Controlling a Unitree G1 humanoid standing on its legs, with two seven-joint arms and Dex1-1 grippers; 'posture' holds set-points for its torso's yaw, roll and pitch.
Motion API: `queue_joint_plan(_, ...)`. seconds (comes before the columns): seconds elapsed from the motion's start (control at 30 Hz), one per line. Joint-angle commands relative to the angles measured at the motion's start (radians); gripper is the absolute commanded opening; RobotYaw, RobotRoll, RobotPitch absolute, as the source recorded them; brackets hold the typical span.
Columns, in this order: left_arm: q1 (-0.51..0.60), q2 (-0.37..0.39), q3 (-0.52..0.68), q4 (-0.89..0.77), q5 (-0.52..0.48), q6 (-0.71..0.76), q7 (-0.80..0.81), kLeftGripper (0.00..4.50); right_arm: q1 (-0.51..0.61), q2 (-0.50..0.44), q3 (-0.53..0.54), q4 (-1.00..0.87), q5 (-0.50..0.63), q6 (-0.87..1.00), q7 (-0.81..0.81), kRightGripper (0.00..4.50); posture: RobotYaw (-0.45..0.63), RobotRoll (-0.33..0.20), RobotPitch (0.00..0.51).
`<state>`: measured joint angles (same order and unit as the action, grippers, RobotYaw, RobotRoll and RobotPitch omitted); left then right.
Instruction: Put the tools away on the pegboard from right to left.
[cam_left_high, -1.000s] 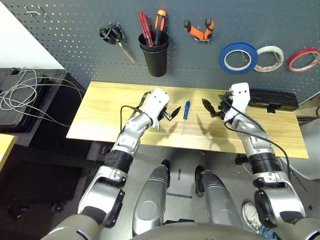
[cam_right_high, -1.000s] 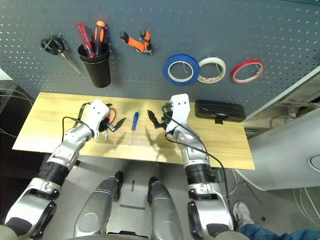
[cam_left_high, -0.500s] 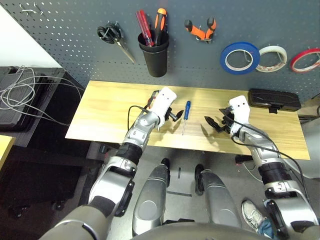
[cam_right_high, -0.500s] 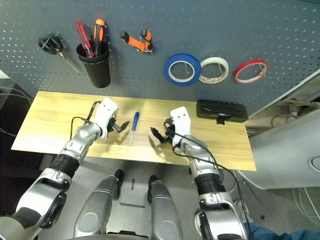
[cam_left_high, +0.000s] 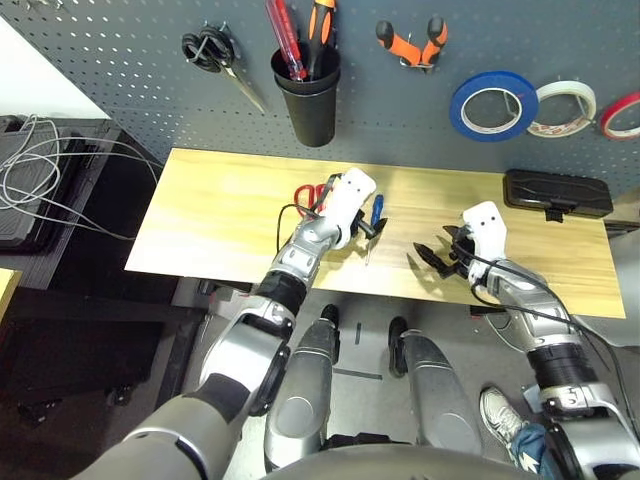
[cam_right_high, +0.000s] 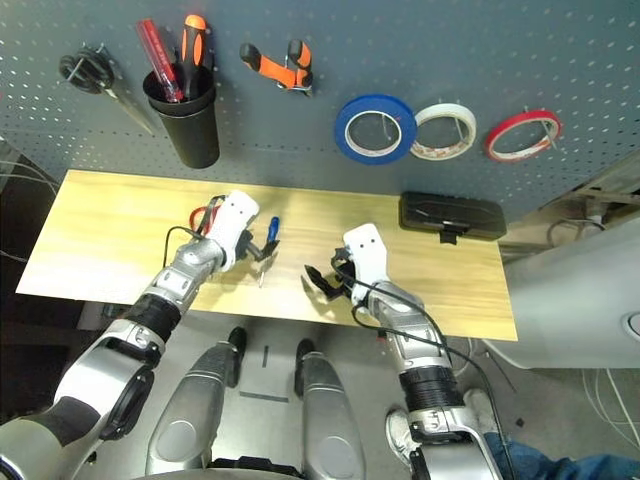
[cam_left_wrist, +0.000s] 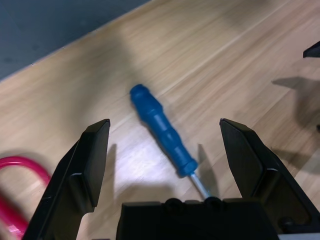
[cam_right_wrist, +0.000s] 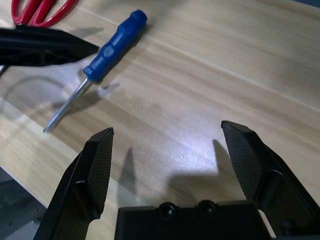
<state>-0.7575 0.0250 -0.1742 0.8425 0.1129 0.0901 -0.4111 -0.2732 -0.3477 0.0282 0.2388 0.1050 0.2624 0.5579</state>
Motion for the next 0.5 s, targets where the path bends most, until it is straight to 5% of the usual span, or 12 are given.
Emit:
queue_joint_plan(0.03,-0.012,-0.026,0.008,0.091,-0.004,0.001,0.021,4.5,0.032,0.002,0.021,-0.037,-0.006,0.031,-0.002,4.46,0.0,0.0,0.433)
queue_joint_plan(0.33,-0.083,-0.062,0.042,0.251,-0.005,-0.032,0.078,4.5,0.049,0.007,0.023,-0.102,-0.003,0.07,-0.011,4.46,-0.03,0.0,0.439)
queue_joint_plan(0.5,-0.089,-0.076,0.059,0.281,-0.013,-0.04,0.088,3.24,0.057,0.008,0.027,-0.117,-0.001,0.078,-0.013,4.5,-0.02,0.0,0.435)
